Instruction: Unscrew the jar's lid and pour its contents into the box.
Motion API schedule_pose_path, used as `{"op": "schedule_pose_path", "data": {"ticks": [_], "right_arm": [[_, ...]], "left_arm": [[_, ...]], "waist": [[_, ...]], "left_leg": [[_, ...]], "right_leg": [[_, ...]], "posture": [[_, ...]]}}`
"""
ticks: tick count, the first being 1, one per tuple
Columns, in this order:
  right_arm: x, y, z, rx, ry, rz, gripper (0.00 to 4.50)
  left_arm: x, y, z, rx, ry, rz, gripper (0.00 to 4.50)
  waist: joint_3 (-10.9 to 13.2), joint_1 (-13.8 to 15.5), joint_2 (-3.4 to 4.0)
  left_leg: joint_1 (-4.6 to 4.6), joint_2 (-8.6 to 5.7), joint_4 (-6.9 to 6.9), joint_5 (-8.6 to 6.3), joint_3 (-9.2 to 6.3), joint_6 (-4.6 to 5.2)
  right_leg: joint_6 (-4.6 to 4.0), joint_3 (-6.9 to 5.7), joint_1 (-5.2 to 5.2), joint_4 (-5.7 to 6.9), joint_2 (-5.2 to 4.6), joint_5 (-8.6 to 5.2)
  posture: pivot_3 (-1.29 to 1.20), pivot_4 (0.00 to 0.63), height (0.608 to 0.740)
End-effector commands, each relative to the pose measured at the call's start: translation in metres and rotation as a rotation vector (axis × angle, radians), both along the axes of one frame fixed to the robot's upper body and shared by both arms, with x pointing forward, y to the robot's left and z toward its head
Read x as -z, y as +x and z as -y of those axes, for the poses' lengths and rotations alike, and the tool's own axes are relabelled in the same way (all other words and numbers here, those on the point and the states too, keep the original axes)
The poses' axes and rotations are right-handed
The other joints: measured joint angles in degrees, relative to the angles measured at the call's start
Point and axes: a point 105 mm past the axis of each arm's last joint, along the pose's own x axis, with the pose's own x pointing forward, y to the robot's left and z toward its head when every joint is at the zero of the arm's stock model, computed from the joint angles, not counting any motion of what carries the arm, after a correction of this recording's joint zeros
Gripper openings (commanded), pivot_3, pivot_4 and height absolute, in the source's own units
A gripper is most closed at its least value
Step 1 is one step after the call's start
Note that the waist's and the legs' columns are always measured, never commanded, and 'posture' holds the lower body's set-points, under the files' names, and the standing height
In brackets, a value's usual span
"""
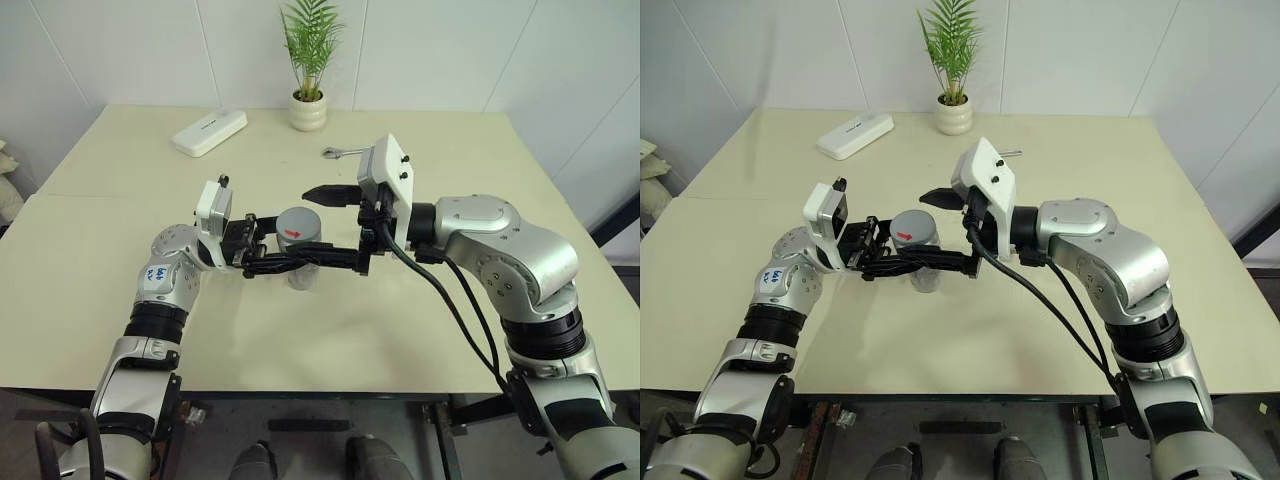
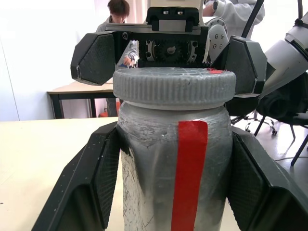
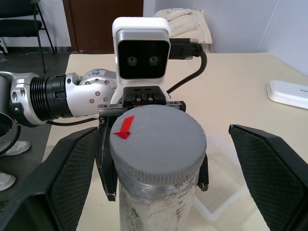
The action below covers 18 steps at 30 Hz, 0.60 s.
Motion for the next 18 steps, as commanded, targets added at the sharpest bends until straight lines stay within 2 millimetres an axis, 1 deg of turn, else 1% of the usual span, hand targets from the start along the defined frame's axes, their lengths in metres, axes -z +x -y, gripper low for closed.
{"op": "schedule_pose_path", "data": {"ticks": [1, 4, 7, 8, 18], "right_arm": [[-0.0102, -0.0034, -0.0047, -0.022, 0.011, 0.047, 4.50], [-0.0106, -0.0040, -0.0054, -0.030, 0.010, 0.047, 4.50], [-0.0117, -0.0045, -0.0062, -0.035, 0.011, 0.048, 3.89], [-0.0113, -0.0046, -0.0063, -0.036, 0.007, 0.045, 3.58], [-0.0112, -0.0073, -0.0077, -0.052, 0.005, 0.049, 3.54]], "left_arm": [[-0.0065, -0.0150, 0.0004, 0.122, 0.016, 0.077, 2.66], [-0.0065, -0.0152, 0.0002, 0.121, 0.015, 0.077, 2.66], [-0.0065, -0.0149, 0.0001, 0.119, 0.014, 0.079, 2.66], [-0.0066, -0.0149, 0.0001, 0.119, 0.014, 0.078, 2.66], [-0.0064, -0.0145, 0.0003, 0.118, 0.014, 0.079, 2.66]], "waist": [[0.0, 0.0, 0.00], [0.0, 0.1, 0.00], [0.0, 0.0, 0.00], [0.0, 0.0, 0.00], [0.0, 0.0, 0.00]], "left_leg": [[0.00, 0.00, 0.00, 0.00, 0.00, 0.00], [0.00, 0.00, 0.01, 0.00, 0.00, 0.00], [0.00, 0.00, 0.01, 0.00, 0.00, 0.00], [0.00, 0.00, 0.00, 0.00, 0.00, 0.00], [0.00, 0.00, 0.00, 0.00, 0.00, 0.00]], "right_leg": [[0.00, 0.00, 0.00, 0.00, 0.00, 0.00], [0.00, 0.00, 0.00, 0.00, 0.00, 0.00], [0.00, 0.00, 0.00, 0.00, 0.00, 0.00], [0.00, 0.00, 0.00, 0.00, 0.00, 0.00], [0.00, 0.00, 0.00, 0.00, 0.00, 0.00]], "posture": [[0.00, 0.150, 0.740], [0.00, 0.150, 0.740], [0.00, 0.150, 0.740], [0.00, 0.150, 0.740], [0.00, 0.150, 0.740]]}}
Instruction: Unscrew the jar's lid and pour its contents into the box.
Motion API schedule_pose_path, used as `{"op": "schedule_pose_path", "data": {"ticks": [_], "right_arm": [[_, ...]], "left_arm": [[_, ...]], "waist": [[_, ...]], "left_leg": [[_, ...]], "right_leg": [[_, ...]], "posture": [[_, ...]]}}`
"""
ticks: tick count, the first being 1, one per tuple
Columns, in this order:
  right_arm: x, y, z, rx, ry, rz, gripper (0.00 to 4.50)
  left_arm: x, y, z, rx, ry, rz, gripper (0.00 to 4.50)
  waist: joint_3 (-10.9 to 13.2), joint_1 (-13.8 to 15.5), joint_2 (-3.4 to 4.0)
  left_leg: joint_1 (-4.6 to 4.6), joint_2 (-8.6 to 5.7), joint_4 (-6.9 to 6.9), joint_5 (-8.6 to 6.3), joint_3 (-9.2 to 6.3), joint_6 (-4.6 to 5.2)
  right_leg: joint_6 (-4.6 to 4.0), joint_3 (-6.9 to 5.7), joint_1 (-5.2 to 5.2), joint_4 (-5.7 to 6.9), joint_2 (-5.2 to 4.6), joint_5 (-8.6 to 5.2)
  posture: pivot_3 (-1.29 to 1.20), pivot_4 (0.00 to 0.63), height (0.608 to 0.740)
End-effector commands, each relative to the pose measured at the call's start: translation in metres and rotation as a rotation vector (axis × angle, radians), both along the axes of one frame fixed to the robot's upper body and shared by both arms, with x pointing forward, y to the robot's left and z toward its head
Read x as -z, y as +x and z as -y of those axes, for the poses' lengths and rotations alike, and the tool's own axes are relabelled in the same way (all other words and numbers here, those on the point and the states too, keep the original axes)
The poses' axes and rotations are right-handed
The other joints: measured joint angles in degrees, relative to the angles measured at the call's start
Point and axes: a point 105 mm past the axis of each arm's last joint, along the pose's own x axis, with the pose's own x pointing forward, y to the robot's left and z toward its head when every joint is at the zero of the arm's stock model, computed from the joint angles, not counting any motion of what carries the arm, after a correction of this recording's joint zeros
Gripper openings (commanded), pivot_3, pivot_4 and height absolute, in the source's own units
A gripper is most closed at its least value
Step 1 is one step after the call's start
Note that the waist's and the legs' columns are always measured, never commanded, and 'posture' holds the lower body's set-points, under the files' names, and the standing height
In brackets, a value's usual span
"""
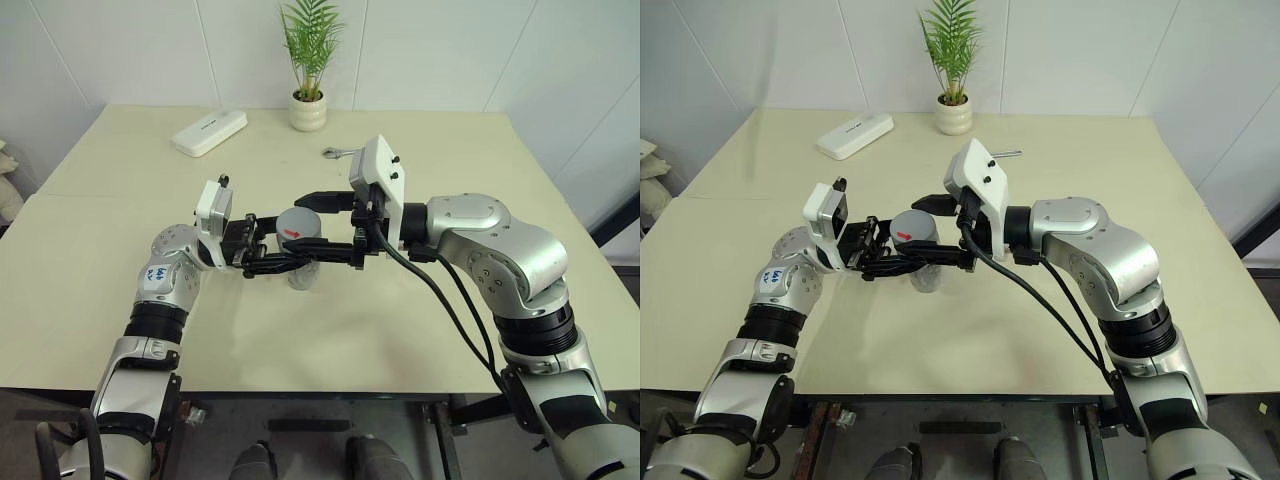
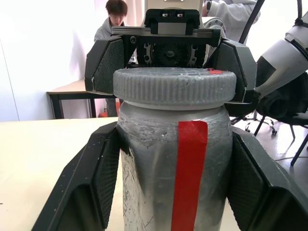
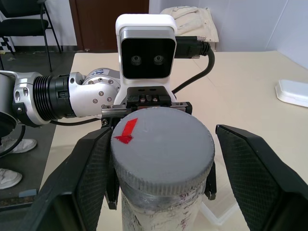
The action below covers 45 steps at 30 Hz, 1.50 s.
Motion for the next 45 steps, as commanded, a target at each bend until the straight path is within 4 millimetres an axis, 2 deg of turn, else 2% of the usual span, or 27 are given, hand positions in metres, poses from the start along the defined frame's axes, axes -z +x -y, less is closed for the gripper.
{"op": "schedule_pose_path", "data": {"ticks": [1, 10, 13, 22, 45], "right_arm": [[-0.015, -0.009, -0.003, -0.031, 0.020, 0.066, 3.54], [-0.018, -0.011, -0.004, -0.043, 0.030, 0.071, 3.54], [-0.018, -0.013, -0.005, -0.050, 0.029, 0.074, 2.63], [-0.020, -0.013, -0.004, -0.049, 0.033, 0.083, 2.62], [-0.044, -0.006, 0.002, -0.025, 0.059, 0.160, 2.62]], "left_arm": [[-0.006, -0.014, 0.000, 0.117, 0.014, 0.078, 2.66], [-0.006, -0.014, 0.000, 0.114, 0.016, 0.076, 2.66], [-0.006, -0.014, 0.000, 0.114, 0.016, 0.076, 2.66], [-0.004, -0.014, 0.000, 0.114, 0.022, 0.065, 2.66], [0.009, -0.021, 0.000, 0.142, 0.097, -0.015, 2.66]], "waist": [[0.0, 0.0, 0.00], [0.0, 0.0, 0.00], [0.0, 0.0, 0.00], [0.0, 0.0, 0.00], [0.0, 0.0, 0.00]], "left_leg": [[0.00, 0.00, 0.00, 0.00, 0.00, 0.00], [0.00, 0.00, 0.00, 0.00, 0.00, 0.00], [0.00, 0.00, 0.00, 0.00, 0.00, 0.00], [0.00, 0.00, 0.00, 0.00, 0.00, 0.00], [0.00, 0.00, -0.01, 0.00, 0.00, 0.00]], "right_leg": [[0.00, 0.00, 0.00, 0.00, 0.00, 0.00], [0.00, 0.00, 0.00, 0.00, 0.00, 0.00], [0.00, 0.00, 0.00, 0.00, 0.00, 0.00], [0.00, 0.00, 0.00, 0.00, 0.00, 0.00], [0.00, 0.00, 0.00, 0.01, 0.00, 0.00]], "posture": [[0.00, 0.150, 0.740], [0.00, 0.150, 0.740], [0.00, 0.150, 0.740], [0.00, 0.150, 0.740], [0.00, 0.150, 0.740]]}}
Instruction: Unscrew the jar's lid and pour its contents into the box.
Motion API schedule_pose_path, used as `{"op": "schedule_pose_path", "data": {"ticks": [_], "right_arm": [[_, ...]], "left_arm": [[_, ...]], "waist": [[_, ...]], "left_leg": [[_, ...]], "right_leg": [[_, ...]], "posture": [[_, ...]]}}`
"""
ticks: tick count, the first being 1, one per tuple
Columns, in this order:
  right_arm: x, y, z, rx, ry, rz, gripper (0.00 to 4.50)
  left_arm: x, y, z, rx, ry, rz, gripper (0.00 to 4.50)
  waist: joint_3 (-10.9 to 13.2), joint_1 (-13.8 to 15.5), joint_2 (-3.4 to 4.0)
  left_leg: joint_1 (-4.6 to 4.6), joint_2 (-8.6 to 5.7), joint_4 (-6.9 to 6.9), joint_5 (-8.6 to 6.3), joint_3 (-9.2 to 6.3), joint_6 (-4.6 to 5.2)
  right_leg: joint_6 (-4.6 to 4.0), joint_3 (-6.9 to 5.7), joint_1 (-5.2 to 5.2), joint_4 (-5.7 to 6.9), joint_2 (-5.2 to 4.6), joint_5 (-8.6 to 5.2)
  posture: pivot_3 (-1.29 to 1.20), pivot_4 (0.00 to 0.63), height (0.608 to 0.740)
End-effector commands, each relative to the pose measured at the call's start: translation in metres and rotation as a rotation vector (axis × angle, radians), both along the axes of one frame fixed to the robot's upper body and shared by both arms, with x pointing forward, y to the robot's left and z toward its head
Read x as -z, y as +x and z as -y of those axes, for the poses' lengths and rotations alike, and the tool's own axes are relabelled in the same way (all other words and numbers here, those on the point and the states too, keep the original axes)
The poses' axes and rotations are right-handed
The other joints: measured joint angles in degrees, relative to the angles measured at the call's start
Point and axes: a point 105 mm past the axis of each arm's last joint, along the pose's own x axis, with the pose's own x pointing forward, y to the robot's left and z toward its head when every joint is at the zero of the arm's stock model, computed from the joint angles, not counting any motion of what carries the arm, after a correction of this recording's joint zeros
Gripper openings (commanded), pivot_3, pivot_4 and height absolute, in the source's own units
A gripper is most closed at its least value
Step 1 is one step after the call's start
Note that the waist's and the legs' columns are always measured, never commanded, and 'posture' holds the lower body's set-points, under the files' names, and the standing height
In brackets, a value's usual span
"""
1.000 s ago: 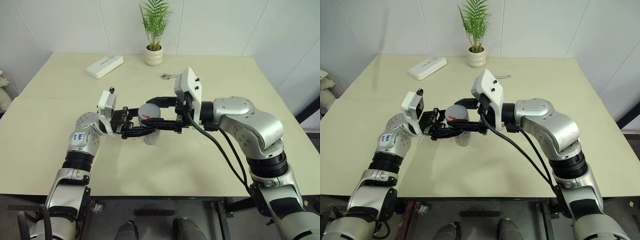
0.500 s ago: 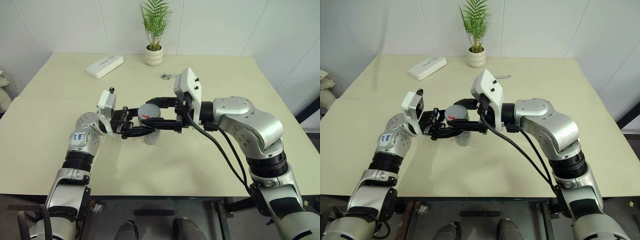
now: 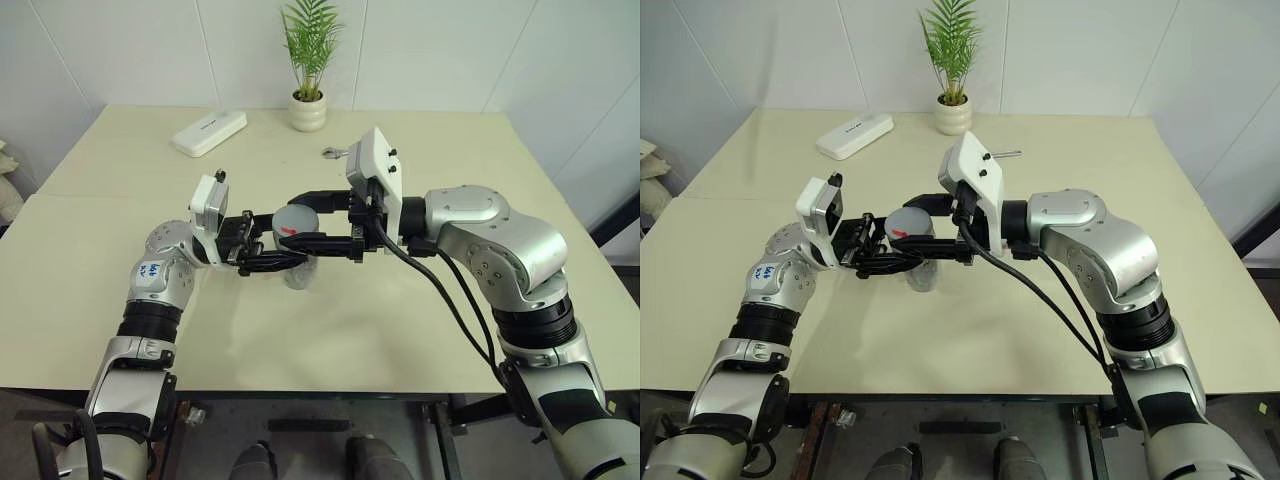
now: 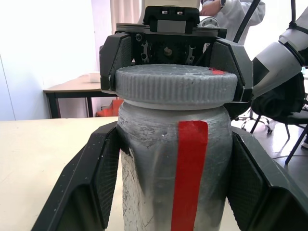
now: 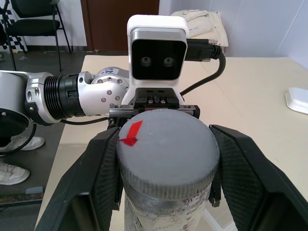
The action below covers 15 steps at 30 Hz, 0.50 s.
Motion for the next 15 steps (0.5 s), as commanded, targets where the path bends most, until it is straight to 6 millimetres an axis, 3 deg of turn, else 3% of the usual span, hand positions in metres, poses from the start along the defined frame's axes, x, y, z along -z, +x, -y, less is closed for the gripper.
{"op": "schedule_pose_path", "data": {"ticks": [1, 15], "right_arm": [[-0.038, -0.003, 0.007, 0.024, 0.076, 0.155, 2.62], [-0.056, 0.005, 0.011, 0.052, 0.095, 0.200, 2.62]], "left_arm": [[0.014, -0.017, 0.002, 0.131, 0.069, -0.005, 2.66], [0.022, -0.021, 0.007, 0.151, 0.072, -0.027, 2.66]], "waist": [[0.0, 0.0, 0.00], [0.0, 0.0, 0.00]], "left_leg": [[0.00, 0.00, 0.00, 0.00, 0.00, 0.00], [0.00, 0.00, 0.01, 0.00, 0.00, 0.00]], "right_leg": [[0.00, 0.00, 0.00, 0.00, 0.00, 0.00], [0.00, 0.00, 0.00, 0.01, 0.00, 0.00]], "posture": [[0.00, 0.150, 0.740], [0.00, 0.150, 0.740]]}}
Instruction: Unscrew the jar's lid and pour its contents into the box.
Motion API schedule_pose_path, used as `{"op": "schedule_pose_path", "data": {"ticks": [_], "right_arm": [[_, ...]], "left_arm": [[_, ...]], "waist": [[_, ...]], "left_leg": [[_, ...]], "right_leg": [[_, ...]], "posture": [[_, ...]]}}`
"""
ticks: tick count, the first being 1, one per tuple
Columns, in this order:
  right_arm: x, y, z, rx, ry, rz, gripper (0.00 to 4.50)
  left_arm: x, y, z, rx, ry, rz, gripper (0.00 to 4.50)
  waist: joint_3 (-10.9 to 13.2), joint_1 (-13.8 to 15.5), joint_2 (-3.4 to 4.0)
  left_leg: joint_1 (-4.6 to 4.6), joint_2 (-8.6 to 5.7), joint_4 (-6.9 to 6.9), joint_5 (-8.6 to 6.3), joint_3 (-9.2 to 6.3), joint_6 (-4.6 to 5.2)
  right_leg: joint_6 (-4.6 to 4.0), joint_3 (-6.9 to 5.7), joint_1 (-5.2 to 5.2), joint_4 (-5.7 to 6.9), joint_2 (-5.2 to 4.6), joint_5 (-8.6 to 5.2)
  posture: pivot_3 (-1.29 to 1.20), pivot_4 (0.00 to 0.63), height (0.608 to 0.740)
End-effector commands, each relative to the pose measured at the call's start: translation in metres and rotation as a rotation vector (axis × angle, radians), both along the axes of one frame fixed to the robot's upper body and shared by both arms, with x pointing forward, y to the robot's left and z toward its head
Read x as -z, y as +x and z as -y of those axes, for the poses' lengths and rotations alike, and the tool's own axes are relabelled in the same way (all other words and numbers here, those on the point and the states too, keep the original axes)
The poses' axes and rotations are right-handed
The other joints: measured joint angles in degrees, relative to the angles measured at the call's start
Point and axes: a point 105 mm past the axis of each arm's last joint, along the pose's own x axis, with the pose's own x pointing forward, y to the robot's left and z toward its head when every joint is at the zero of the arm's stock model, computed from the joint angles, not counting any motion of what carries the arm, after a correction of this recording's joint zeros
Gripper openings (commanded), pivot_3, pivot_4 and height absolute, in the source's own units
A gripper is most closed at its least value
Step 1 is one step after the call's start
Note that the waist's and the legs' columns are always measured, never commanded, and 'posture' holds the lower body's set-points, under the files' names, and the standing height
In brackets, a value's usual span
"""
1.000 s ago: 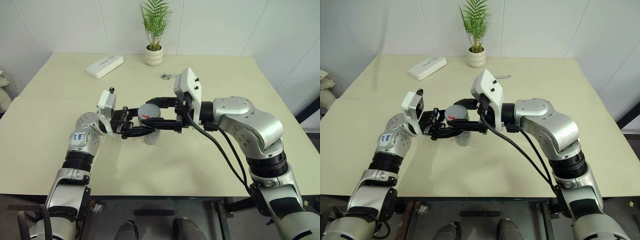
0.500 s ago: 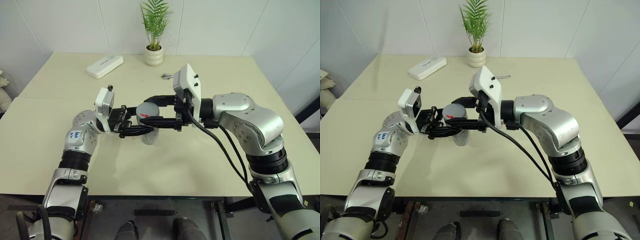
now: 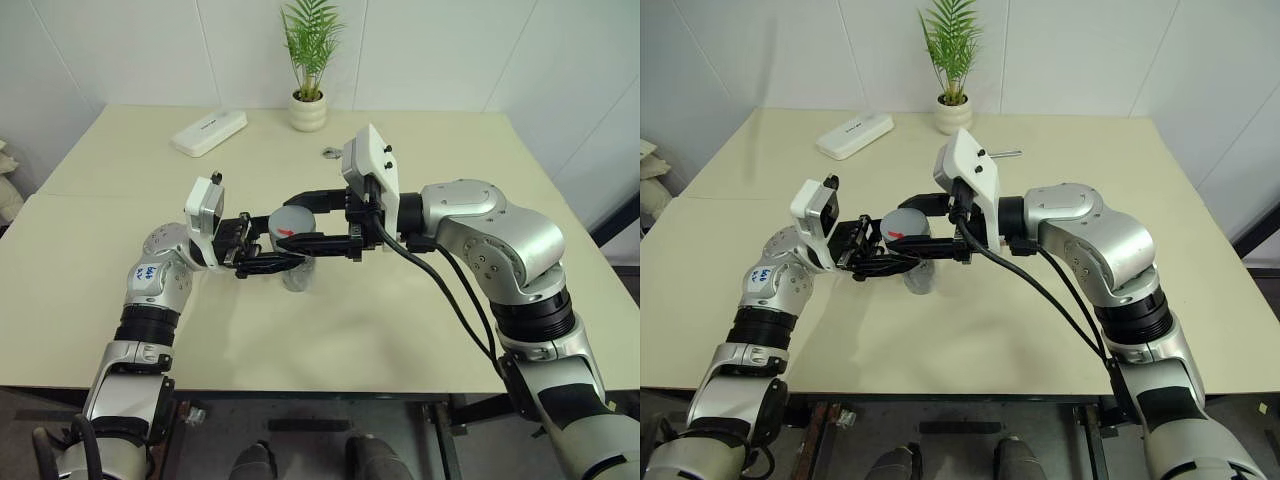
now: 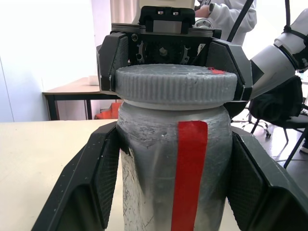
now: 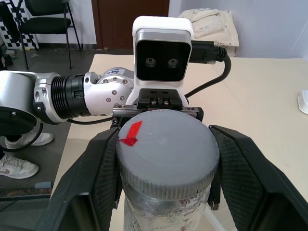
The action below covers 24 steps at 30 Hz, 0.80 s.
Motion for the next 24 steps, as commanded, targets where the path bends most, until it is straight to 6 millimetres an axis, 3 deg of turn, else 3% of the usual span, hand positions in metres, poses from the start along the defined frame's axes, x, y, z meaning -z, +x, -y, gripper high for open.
{"op": "schedule_pose_path", "data": {"ticks": [1, 24], "right_arm": [[-0.053, 0.005, 0.015, 0.093, 0.125, 0.204, 2.62], [-0.032, -0.001, 0.013, 0.086, 0.127, 0.141, 2.62]], "left_arm": [[0.022, -0.018, 0.009, 0.147, 0.088, -0.014, 2.66], [0.011, -0.014, 0.007, 0.119, 0.075, 0.042, 2.63]], "waist": [[0.0, 0.0, 0.00], [0.0, 0.0, 0.00]], "left_leg": [[0.00, 0.00, 0.00, 0.00, 0.00, 0.00], [0.00, 0.00, 0.00, 0.00, 0.00, 0.00]], "right_leg": [[0.00, 0.00, 0.00, 0.00, 0.00, 0.00], [0.00, 0.00, 0.00, 0.00, 0.00, 0.00]], "posture": [[0.00, 0.150, 0.740], [0.00, 0.150, 0.740]]}}
